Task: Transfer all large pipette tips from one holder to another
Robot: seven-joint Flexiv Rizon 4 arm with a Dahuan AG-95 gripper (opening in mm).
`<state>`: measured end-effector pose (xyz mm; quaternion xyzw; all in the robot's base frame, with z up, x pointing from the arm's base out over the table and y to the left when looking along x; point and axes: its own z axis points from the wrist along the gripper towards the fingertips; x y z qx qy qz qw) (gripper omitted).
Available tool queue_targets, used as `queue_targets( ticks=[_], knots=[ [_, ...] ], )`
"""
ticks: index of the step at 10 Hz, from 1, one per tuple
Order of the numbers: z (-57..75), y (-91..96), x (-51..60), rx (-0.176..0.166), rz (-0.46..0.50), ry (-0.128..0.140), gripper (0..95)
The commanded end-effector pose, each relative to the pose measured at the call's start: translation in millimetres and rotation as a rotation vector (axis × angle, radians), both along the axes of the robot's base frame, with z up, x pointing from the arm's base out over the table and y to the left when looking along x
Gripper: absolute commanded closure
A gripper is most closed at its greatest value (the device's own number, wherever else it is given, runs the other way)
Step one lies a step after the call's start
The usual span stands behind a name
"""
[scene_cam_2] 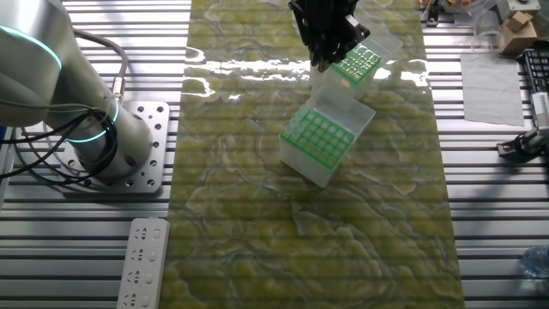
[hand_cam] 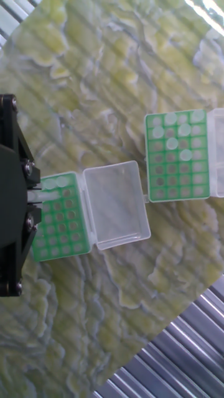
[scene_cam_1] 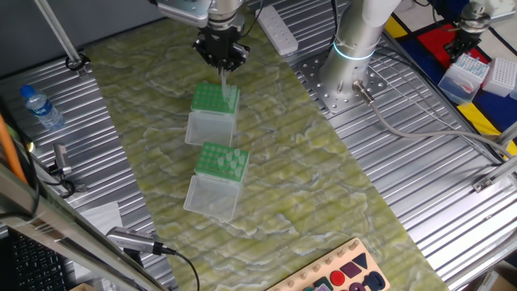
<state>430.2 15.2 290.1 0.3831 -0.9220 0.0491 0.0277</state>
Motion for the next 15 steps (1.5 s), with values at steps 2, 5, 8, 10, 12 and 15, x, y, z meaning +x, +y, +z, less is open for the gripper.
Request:
queue_targets(
  ticks=[2, 5, 8, 10, 12, 15],
  knots=[
    [-3.9, -2.2, -0.6, -0.003, 0.007, -0.002, 95.0],
    [-7.2, -5.0, -3.6, -0.001, 0.015, -0.007, 95.0],
    [-7.2, -5.4, -4.5, 0.001, 0.018, -0.007, 95.0],
    [-5.5, -4.9, -5.2, 0.006, 0.017, -0.002, 95.0],
    [-5.5, -5.0, -5.4, 0.011, 0.012, 0.001, 95.0],
    [-6.3, -5.2, -5.3, 0.012, 0.011, 0.002, 95.0]
  ],
)
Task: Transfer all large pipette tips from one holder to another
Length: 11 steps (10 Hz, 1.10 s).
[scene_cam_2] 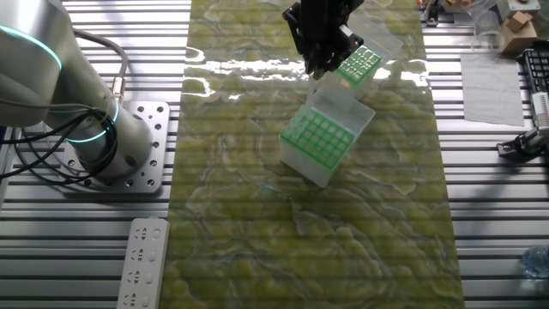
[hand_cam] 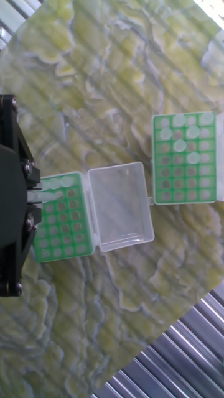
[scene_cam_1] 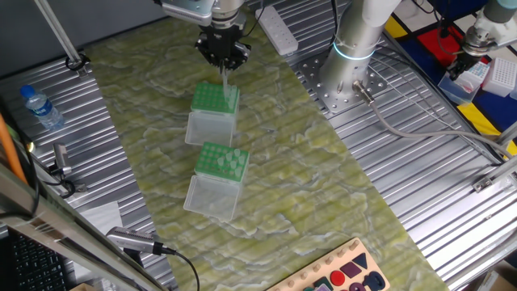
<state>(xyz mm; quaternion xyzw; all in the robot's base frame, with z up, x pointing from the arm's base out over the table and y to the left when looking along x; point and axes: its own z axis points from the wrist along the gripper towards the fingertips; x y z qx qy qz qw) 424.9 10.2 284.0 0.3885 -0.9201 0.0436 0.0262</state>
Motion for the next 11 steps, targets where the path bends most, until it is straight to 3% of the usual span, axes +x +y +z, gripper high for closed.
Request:
queue_targets(
  ticks=[1, 11],
  knots=[
    [-1.2, -0.7, -0.2, 0.002, 0.0, 0.001, 95.0],
    [-16.2, -5.6, -0.5, 0.024, 0.003, -0.001, 95.0]
  ],
)
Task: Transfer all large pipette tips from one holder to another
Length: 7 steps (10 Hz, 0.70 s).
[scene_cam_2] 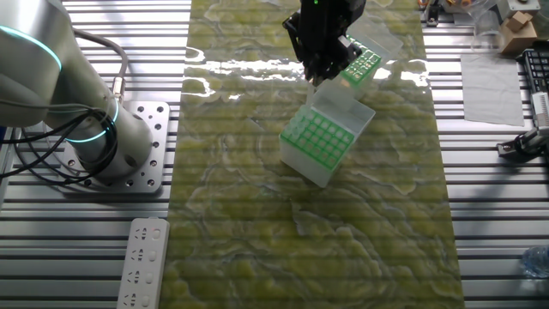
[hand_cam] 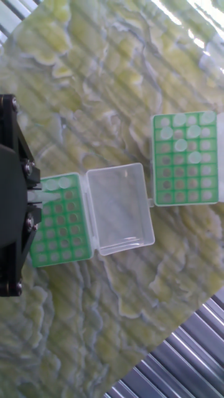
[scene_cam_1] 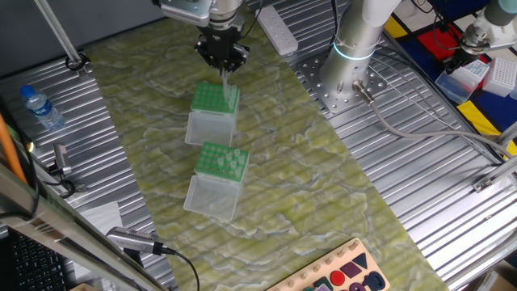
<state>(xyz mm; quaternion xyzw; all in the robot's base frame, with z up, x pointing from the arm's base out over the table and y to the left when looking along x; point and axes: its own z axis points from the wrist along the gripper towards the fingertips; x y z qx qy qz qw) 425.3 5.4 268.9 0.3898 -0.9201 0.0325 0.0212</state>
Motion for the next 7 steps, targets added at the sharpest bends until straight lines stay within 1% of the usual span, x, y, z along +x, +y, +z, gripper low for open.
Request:
queue_targets(
  ticks=[1, 4, 5, 6, 7],
  knots=[
    [-3.2, -1.7, -1.3, 0.001, 0.003, -0.001, 95.0],
    [-12.2, -4.5, -1.4, 0.015, 0.003, -0.002, 95.0],
    [-14.0, -4.4, -0.5, 0.014, 0.006, -0.001, 95.0],
    [-18.0, -4.1, 1.2, 0.014, 0.029, -0.003, 76.0],
    [-22.2, -4.7, 2.5, 0.02, 0.037, -0.009, 76.0]
  ],
)
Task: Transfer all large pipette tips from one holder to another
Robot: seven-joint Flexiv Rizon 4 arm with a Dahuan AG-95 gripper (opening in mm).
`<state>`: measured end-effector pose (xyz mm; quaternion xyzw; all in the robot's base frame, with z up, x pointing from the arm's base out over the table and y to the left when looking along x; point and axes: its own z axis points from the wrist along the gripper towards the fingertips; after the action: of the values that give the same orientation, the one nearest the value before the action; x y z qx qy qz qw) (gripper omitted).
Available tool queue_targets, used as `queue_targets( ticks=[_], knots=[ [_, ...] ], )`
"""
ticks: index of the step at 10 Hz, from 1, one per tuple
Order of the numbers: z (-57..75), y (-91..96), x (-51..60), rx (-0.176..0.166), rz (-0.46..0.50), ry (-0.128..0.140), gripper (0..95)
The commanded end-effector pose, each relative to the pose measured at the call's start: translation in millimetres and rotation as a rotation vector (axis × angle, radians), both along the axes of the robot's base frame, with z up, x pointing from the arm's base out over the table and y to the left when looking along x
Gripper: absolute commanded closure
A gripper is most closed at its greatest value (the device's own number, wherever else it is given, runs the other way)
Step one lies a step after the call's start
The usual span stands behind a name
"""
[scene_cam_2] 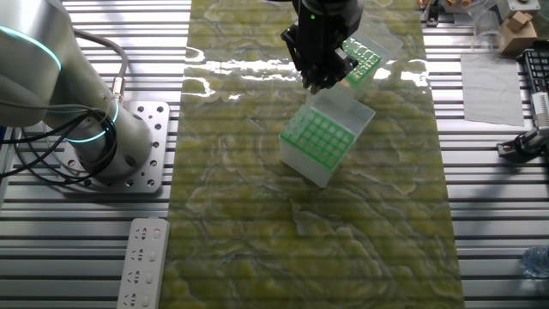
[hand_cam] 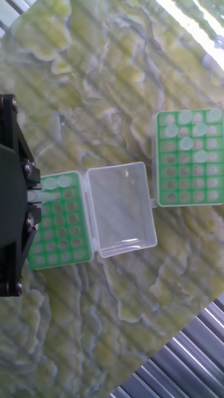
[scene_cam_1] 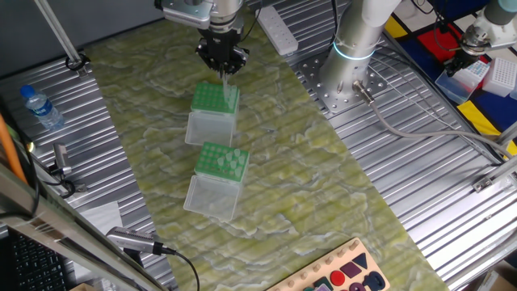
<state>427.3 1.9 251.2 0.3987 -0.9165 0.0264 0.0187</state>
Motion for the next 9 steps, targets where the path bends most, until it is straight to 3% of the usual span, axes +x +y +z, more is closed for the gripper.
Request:
queue_targets(
  ticks=[1, 2, 4, 5, 6, 7, 9],
  knots=[
    [-6.4, -1.4, 1.1, 0.008, 0.026, -0.013, 76.0],
    [-6.6, -1.3, 1.3, 0.008, 0.03, -0.013, 57.0],
    [-6.4, 0.2, 2.4, 0.009, -0.017, -0.011, 57.0],
    [-6.4, 0.6, 2.6, 0.01, -0.022, -0.012, 95.0],
    [-6.9, 12.2, 9.3, 0.045, -0.106, -0.011, 95.0],
    [-5.8, 22.6, 13.9, 0.053, -0.172, -0.009, 95.0],
    [-5.5, 61.8, 31.6, 0.065, -0.289, -0.01, 95.0]
  ],
)
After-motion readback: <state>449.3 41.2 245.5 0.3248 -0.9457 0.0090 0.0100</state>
